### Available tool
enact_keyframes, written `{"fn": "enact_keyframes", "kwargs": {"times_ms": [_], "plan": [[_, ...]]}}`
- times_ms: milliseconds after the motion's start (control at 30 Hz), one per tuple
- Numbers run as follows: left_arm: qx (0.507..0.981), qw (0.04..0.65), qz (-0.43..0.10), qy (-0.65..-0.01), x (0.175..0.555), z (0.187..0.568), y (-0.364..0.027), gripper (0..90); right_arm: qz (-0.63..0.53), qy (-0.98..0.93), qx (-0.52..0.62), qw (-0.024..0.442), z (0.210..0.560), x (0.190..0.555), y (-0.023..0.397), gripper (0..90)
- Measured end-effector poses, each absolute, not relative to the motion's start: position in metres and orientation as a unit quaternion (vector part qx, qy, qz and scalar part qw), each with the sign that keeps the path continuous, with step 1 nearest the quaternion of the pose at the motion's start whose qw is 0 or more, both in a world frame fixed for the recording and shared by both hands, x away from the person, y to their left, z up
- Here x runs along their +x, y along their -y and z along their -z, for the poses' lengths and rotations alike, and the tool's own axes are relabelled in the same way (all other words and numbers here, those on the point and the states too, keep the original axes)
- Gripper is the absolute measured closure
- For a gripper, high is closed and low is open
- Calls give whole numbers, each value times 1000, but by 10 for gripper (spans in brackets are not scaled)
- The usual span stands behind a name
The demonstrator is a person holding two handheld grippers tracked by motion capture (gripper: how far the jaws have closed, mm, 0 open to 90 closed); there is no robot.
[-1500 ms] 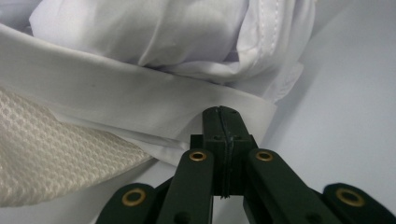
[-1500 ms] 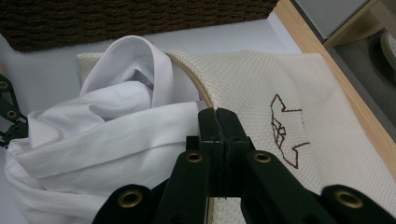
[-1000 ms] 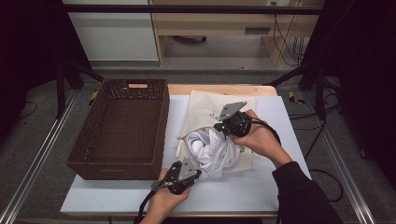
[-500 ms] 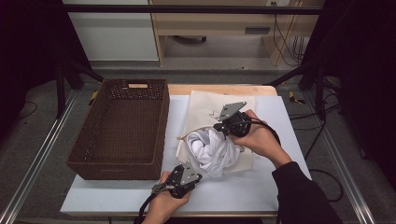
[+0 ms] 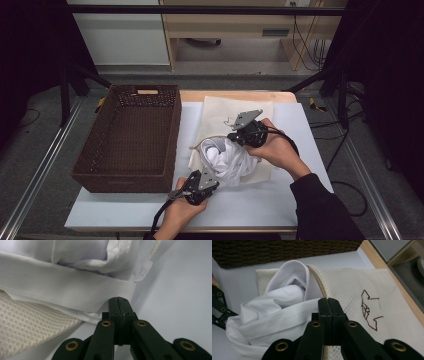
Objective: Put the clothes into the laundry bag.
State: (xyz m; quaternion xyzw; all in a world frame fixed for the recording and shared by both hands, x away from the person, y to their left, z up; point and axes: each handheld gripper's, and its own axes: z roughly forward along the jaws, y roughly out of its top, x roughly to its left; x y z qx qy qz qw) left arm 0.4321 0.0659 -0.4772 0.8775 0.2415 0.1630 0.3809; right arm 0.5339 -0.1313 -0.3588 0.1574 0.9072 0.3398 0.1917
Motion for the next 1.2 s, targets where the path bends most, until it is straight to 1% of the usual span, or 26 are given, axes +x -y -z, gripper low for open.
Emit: {"fn": "enact_keyframes", "kwargs": {"times_ms": [533,1200], "plan": [[872,387,-163,-251,451,472,-51,900,-343,-907,150,190,356,532,130,900],[870,388,-167,-257,459,473,-48,900,-342,-908,154,188,353,531,131,900]]}}
